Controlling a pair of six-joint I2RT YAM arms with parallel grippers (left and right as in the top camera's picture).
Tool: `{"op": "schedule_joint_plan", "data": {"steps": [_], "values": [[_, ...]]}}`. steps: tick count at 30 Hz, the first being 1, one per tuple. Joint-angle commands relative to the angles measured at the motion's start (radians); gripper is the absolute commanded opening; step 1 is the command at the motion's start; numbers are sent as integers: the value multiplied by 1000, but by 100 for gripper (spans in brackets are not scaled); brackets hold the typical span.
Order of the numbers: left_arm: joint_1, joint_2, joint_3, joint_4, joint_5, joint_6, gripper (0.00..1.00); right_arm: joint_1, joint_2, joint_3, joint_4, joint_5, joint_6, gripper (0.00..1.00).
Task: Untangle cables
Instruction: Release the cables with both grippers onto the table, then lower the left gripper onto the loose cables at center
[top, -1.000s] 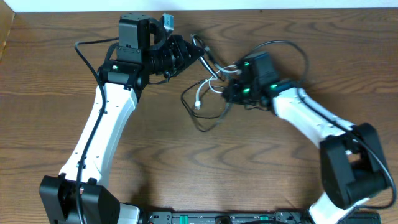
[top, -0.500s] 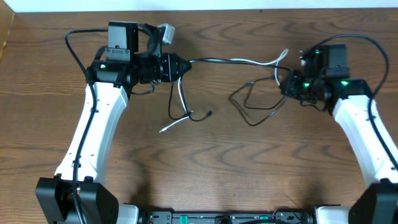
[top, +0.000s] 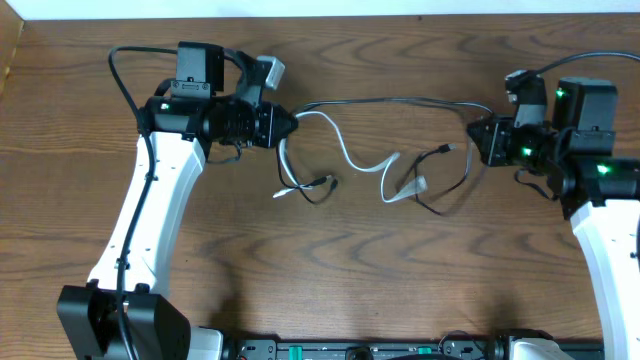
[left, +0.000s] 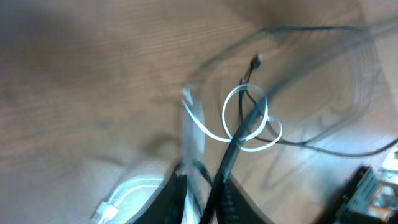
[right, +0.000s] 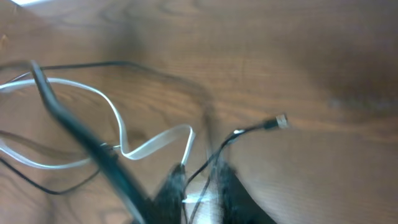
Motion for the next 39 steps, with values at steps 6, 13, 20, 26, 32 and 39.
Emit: {"op": "schedule_joint_plan", "data": {"steps": [6, 13, 20, 26, 32, 39], "values": [[-126, -23, 2, -101, -283, 63, 66, -11, 68, 1, -73, 32, -42, 84], [-140, -39, 33, -96, -285, 51, 67, -11, 84, 1, -72, 26, -39, 89], [-219, 5, 8, -37, -171, -45, 67, -5, 107, 1, -69, 31, -19, 90], [-374, 150, 4, 116, -172, -203, 67, -5, 137, 1, -65, 109, 90, 98], [-457, 281, 4, 227, -148, -368, 66, -22, 138, 1, -92, 247, 175, 98], [-524, 377, 4, 295, -104, -494, 64, -90, 138, 1, -113, 266, 179, 98]]}}
